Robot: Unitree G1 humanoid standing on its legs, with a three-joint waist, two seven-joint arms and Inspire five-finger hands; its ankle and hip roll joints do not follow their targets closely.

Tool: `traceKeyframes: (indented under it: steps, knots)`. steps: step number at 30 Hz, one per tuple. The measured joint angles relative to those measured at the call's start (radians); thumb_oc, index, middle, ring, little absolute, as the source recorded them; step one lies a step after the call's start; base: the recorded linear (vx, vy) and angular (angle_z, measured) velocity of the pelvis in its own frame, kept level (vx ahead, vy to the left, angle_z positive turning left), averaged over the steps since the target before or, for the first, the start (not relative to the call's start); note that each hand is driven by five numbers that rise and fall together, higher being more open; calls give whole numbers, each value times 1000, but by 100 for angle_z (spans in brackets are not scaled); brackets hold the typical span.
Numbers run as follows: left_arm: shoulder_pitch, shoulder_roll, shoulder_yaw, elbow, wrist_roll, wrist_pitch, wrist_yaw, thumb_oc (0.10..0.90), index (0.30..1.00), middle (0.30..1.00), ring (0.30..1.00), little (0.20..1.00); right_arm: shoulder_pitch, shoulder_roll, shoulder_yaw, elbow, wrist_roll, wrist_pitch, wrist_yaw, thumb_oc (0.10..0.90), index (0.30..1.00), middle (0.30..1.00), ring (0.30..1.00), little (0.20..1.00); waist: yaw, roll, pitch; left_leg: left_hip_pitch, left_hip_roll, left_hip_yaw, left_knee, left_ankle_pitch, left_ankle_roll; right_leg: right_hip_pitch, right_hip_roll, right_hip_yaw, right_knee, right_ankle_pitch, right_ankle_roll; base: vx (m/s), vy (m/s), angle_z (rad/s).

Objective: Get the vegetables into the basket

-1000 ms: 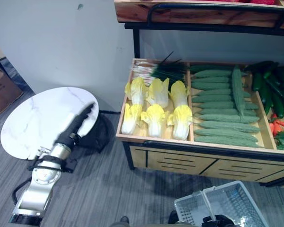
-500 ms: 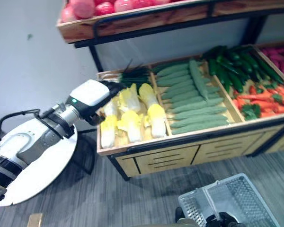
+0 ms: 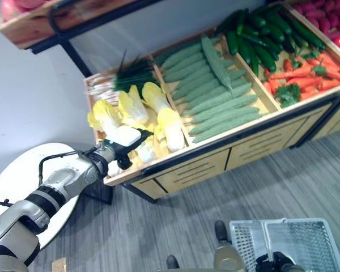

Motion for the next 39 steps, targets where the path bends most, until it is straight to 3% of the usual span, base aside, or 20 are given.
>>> traceKeyframes:
  steps: [11, 21, 22, 23, 27, 31, 39]
  knots:
    - [-162, -60, -61, 208, 79, 43, 48, 900, 1000, 1000, 1000, 1000, -61, -8, 7, -6, 4, -13, -19, 400, 300, 300, 300, 300, -7, -9, 65, -77, -2, 36, 5, 3, -1, -94, 5, 32, 1, 14, -2, -13, -24, -8]
    - [-287, -99, -104, 326, 137, 57, 135, 900, 1000, 1000, 1000, 1000, -101, -6, 69, -44, 24, -33, -31, 400, 300, 300, 300, 300, -10, -48, 112, -121, -2, 49, 5, 8, -2, -149, 12, 51, 1, 27, -11, -21, -20, -5]
    - [-287, -99, -104, 331, 138, 58, 147, 620, 607, 607, 607, 607, -105, -5, 82, -45, 25, -35, -31, 400, 300, 300, 300, 300, -11, -53, 114, -122, 0, 50, 5, 9, -3, -150, 14, 51, 1, 27, -11, -46, -32, -5]
    - [-289, -100, -105, 338, 147, 58, 160, 400, 300, 300, 300, 300, -109, -4, 90, -44, 26, -35, -32, 400, 300, 300, 300, 300, -10, -59, 118, -126, 1, 50, 5, 10, -4, -154, 15, 52, 1, 27, -11, -32, -15, -1]
    - [-303, -102, -110, 357, 152, 58, 191, 400, 300, 300, 300, 300, -113, -3, 102, -45, 53, -44, -34, 400, 300, 300, 300, 300, -3, -68, 117, -142, 0, 52, 4, 12, -5, -172, 16, 62, 1, 31, -6, -9, -11, -2]
    - [-370, -111, -103, 385, 153, 92, 191, 400, 300, 300, 300, 300, -120, 26, 118, -45, 54, -53, -34, 400, 300, 300, 300, 300, -15, -101, 113, -149, 4, 61, 1, 16, -8, -185, 23, 68, 1, 37, -8, 4, -6, -9]
    - [-372, -123, -105, 383, 155, 97, 157, 400, 300, 300, 300, 300, -120, 29, 122, -45, 59, -52, -34, 400, 300, 300, 300, 300, -8, -103, 112, -136, 5, 70, 5, 16, -8, -174, 24, 70, 2, 52, -26, -5, 7, -2]
